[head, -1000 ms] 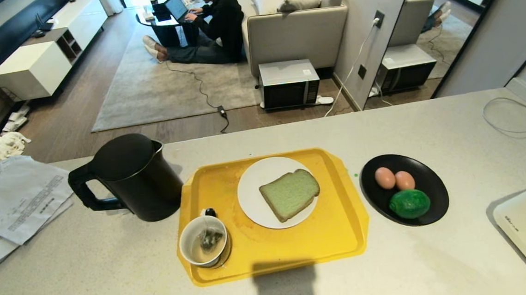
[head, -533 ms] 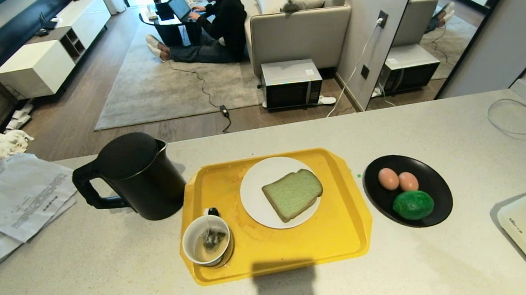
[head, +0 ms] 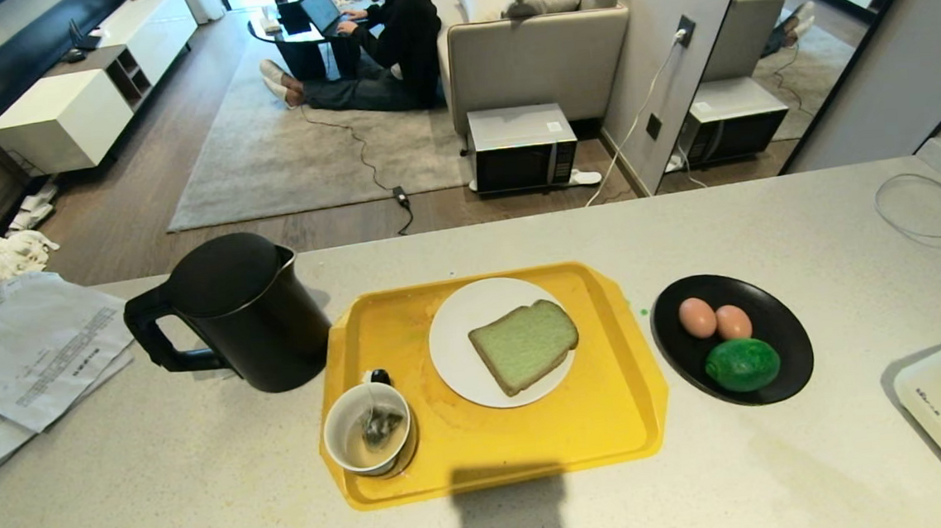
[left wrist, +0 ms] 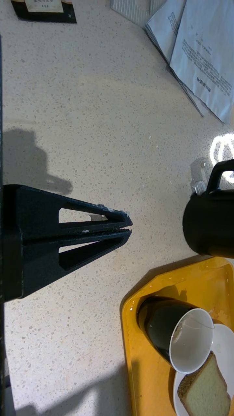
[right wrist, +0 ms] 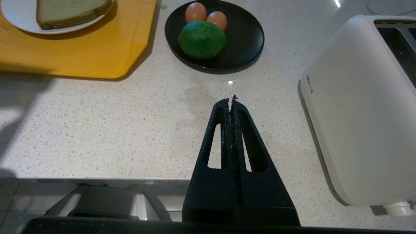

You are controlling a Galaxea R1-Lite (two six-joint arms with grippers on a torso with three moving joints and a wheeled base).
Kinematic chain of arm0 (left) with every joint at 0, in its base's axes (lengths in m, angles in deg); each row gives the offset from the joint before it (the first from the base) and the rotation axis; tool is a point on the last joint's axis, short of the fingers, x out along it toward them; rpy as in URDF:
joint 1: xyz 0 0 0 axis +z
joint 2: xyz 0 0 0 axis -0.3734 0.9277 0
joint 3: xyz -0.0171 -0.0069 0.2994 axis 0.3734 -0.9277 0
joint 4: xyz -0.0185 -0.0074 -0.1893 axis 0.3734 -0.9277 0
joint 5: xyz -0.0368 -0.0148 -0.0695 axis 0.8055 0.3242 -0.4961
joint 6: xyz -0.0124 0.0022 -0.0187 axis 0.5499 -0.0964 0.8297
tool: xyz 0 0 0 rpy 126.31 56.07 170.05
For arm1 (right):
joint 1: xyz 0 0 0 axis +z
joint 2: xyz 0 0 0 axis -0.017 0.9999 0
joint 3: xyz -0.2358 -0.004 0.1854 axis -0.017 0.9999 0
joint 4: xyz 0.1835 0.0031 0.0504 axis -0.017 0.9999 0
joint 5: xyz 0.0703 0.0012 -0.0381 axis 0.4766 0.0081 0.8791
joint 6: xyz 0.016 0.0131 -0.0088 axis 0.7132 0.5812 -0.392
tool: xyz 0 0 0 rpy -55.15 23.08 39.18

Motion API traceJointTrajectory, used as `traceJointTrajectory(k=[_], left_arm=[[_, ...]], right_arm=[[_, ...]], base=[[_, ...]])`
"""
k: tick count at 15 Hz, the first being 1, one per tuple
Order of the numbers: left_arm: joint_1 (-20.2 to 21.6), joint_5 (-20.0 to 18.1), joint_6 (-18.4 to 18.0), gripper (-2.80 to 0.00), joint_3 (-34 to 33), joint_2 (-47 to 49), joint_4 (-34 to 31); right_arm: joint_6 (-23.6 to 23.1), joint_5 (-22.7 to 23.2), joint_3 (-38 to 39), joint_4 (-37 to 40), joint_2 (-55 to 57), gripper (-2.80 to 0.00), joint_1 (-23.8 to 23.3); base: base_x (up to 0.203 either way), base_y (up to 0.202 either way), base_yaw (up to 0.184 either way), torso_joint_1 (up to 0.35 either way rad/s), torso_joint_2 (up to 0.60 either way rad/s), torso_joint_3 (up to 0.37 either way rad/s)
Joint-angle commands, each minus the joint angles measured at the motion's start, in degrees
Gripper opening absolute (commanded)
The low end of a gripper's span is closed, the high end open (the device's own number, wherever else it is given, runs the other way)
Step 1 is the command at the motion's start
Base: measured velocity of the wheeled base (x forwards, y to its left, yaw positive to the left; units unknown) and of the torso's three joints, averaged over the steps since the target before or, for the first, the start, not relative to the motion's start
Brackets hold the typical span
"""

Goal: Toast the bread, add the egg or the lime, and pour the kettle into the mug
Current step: Pick up the egg

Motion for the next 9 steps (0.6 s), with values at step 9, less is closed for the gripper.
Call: traceJointTrajectory(k=[9], left_arm=[[0.02, 0.01, -0.01, -2.8, 0.0, 0.05, 0.04]], right_arm=[[0.23, -0.08, 0.09, 0.01, 0.05, -2.8, 0.04]], base=[[0.0, 0.0, 0.0, -0.072, 0.14, 0.073]])
